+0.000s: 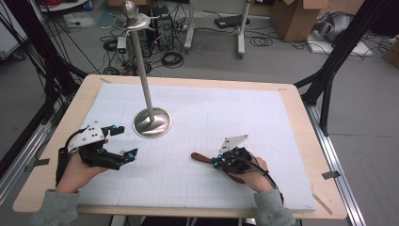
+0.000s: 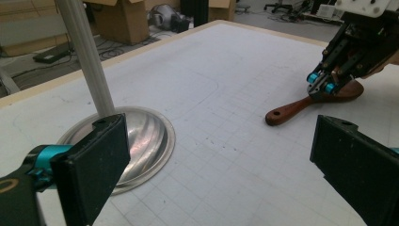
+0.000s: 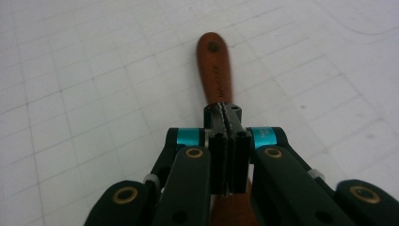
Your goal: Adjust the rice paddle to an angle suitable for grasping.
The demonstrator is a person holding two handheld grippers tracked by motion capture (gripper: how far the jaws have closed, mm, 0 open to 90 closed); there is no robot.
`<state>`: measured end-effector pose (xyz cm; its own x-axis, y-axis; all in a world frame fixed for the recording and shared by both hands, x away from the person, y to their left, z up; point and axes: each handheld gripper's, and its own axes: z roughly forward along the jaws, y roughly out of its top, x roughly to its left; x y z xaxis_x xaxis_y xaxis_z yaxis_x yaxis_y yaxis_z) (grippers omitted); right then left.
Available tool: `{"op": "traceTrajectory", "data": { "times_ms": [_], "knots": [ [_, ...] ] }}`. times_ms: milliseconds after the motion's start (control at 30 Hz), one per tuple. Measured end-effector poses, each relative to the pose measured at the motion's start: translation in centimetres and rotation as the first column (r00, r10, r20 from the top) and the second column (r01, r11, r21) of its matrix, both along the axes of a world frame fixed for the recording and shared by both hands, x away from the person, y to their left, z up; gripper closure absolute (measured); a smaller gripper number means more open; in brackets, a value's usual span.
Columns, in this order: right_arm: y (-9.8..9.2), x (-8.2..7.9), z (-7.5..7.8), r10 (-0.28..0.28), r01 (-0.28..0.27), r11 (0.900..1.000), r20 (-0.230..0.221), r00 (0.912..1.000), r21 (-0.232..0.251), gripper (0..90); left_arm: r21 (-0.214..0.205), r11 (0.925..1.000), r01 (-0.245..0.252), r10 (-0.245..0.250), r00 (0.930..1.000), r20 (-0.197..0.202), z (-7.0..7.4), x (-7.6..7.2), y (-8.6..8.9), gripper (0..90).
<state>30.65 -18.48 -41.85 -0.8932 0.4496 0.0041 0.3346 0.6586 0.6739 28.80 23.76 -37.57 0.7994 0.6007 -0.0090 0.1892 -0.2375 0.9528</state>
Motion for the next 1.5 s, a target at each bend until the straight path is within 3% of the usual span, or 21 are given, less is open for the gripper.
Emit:
{"op": "traceTrajectory", "data": {
  "times_ms": [233, 433, 600, 900, 1233, 1500],
  "knots": [
    [1.1, 0.0, -0.2, 0.043, -0.043, 0.9991, -0.020, 0.9989, -0.002, 89.6, -0.003, 1.0000, -0.009, 0.009, 1.0000, -0.004, -0.1, -0.1, 0.3, 5.9],
    [2.0, -0.1, -0.7, 0.076, -0.077, 0.9962, -0.029, 0.9967, -0.041, 89.6, 0.002, 0.9999, -0.012, 0.012, 0.9999, -0.004, -0.2, -0.2, 0.3, 5.9],
    [2.4, 0.2, -1.0, 0.065, -0.066, 0.9953, -0.025, 0.9976, -0.071, 89.6, 0.001, 0.9997, -0.024, 0.024, 0.9997, -0.006, -0.2, -0.5, 0.8, 5.9],
    [2.3, 1.4, -1.1, 0.029, -0.031, 0.9977, -0.032, 0.9991, -0.061, 89.7, 0.000, 0.9984, -0.056, 0.056, 0.9984, -0.005, -0.2, -1.3, 2.2, 5.9],
    [1.5, 3.1, -1.4, -0.042, 0.042, 0.9991, -0.065, 0.9970, -0.011, 89.6, 0.000, 0.9965, -0.083, 0.083, 0.9965, -0.006, -0.3, -2.1, 3.3, 5.9],
    [1.6, 2.8, -1.0, -0.027, 0.027, 0.9996, -0.051, 0.9984, -0.005, 89.5, 0.005, 0.9967, -0.081, 0.081, 0.9967, -0.004, -0.3, -2.1, 3.2, 5.9]
  ]
}}
